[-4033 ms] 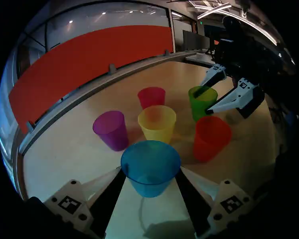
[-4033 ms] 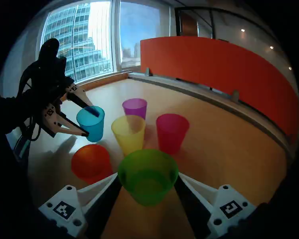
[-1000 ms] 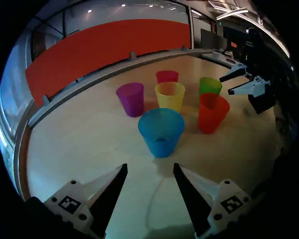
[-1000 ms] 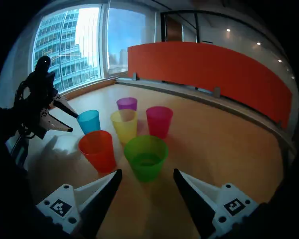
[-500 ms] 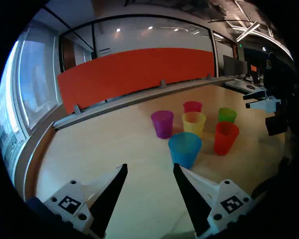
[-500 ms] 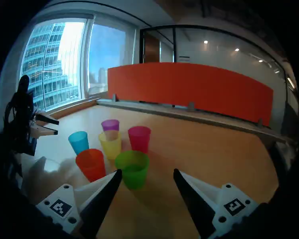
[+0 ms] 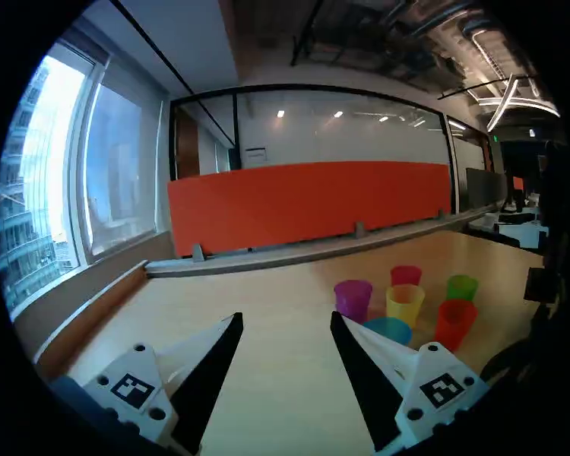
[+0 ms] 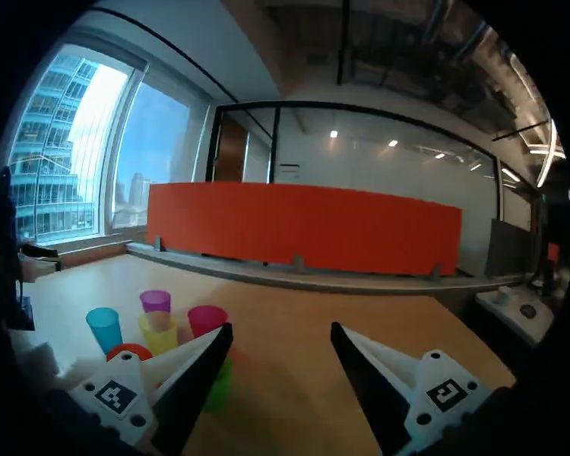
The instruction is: Pour water
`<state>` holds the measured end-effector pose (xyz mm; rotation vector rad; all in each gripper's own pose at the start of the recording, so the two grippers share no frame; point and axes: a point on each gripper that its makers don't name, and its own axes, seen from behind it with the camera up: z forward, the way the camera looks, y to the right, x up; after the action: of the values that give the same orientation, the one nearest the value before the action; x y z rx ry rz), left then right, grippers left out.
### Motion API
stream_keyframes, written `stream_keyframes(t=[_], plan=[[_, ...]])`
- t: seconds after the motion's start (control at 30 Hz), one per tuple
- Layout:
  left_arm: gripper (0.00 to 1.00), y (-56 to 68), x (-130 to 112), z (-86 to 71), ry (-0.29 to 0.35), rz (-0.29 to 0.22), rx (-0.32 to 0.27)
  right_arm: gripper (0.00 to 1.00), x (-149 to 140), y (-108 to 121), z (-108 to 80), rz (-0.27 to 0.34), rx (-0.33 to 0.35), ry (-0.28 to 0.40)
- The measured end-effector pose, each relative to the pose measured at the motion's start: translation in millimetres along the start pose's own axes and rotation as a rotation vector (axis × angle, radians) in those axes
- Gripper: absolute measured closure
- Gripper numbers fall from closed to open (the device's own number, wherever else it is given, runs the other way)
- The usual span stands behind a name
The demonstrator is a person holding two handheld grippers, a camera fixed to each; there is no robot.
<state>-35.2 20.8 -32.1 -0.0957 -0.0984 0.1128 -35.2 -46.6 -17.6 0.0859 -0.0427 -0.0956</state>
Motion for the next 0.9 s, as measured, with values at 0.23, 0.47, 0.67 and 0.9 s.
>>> stream_keyframes(t=[0.23,0.47,0.67,0.9], plan=[[0.15,4.0,18.7,-2.0,0.076,-0.026,0.023,0.0,14.0,13.2,-0.3,0.02,-0.083,0.067],[0.15,12.4,25.2,0.1,0.107,-0.04,0.012,0.0,16.0,15.2,0.9,0.048,-0.103,0.094],[0.15,13.4,25.4,1.9,0.119,-0.032,0.023,0.0,11.4,16.1,1.5,0.072,-0.11,0.105],[0.15,18.7,20.4,7.4,0.126,-0.039,0.023,0.0,2.8,21.3,1.8,0.116,-0.128,0.1]])
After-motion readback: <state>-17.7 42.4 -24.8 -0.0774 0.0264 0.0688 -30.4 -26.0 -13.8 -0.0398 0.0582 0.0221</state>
